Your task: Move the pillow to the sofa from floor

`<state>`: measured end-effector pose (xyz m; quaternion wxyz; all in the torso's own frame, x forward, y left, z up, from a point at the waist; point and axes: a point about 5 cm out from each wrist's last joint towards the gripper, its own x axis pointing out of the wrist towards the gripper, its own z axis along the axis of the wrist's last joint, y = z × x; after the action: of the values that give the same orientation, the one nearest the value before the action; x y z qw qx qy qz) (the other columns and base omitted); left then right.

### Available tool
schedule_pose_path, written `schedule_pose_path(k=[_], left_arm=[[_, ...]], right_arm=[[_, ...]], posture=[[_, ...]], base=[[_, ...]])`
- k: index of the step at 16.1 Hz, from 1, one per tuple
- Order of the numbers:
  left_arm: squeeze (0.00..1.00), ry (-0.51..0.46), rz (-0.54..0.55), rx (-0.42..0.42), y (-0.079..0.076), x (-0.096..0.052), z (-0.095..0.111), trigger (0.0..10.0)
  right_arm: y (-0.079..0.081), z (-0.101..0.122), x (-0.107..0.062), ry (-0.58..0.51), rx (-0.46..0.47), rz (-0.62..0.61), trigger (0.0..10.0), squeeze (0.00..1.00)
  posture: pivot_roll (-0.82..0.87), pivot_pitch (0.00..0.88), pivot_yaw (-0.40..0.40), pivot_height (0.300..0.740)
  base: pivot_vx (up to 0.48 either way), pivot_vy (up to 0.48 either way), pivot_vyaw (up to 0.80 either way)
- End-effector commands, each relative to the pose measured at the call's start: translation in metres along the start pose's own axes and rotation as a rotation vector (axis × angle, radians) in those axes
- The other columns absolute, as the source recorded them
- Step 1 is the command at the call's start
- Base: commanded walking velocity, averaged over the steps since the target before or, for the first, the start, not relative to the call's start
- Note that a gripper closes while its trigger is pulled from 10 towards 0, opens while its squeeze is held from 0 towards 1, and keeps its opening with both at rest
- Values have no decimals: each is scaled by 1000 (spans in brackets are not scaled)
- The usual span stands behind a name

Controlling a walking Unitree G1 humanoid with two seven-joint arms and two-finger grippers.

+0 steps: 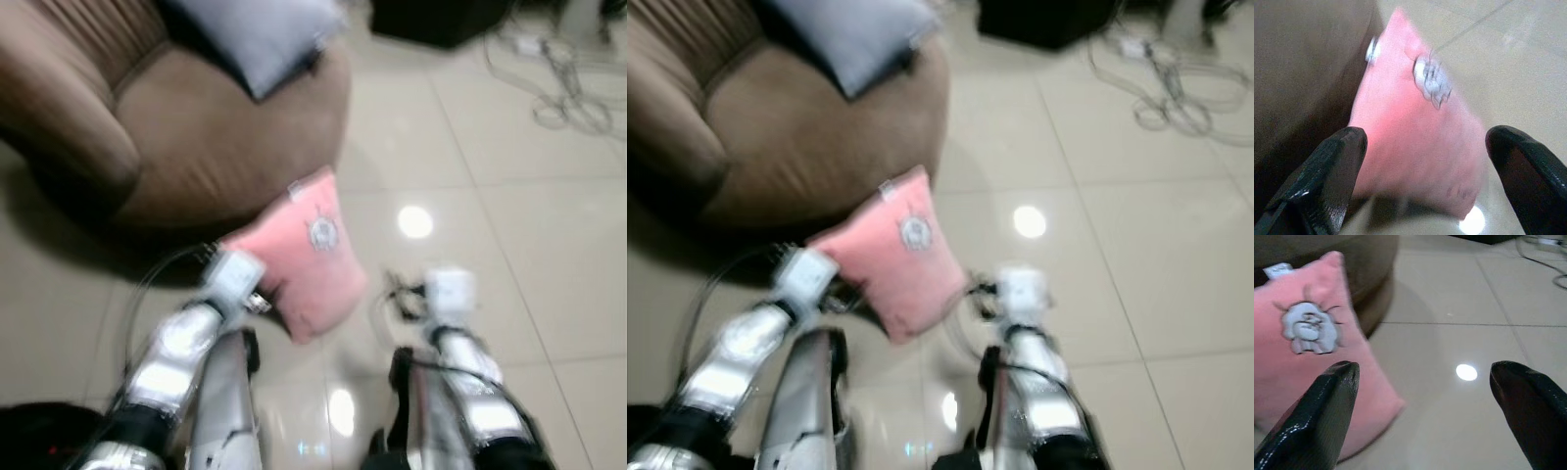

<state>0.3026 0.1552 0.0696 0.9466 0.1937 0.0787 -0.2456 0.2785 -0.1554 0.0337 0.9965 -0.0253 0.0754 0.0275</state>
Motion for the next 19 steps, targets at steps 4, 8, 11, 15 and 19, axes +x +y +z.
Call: schedule_pose_path(k=[4, 8, 11, 15, 19], left_arm=[[1000, 35, 45, -26, 10, -10, -13, 10000], [1000, 48, 57, -31, 9, -8, -14, 10000], [1000, 64, 62, -30, 7, -9, -17, 10000], [1000, 72, 64, -27, 7, -10, -19, 10000], [1000, 56, 78, -16, 9, -10, -17, 10000]], right_arm=[[7, 3, 1, -14, -7, 17, 10000, 0], [8, 5, 4, -15, -12, 35, 10000, 0], [9, 5, 4, -15, -16, 46, 10000, 0], [10, 5, 4, -11, -17, 52, 10000, 0], [11, 3, 4, -5, -17, 57, 10000, 0]], posture=[[110, 187, -6, 415], [116, 190, -22, 415], [119, 193, -27, 415], [120, 196, -25, 415], [120, 188, -22, 415]], base=[[198, 0, 0], [91, 0, 0], [475, 0, 0], [480, 0, 0], [120, 0, 0]])
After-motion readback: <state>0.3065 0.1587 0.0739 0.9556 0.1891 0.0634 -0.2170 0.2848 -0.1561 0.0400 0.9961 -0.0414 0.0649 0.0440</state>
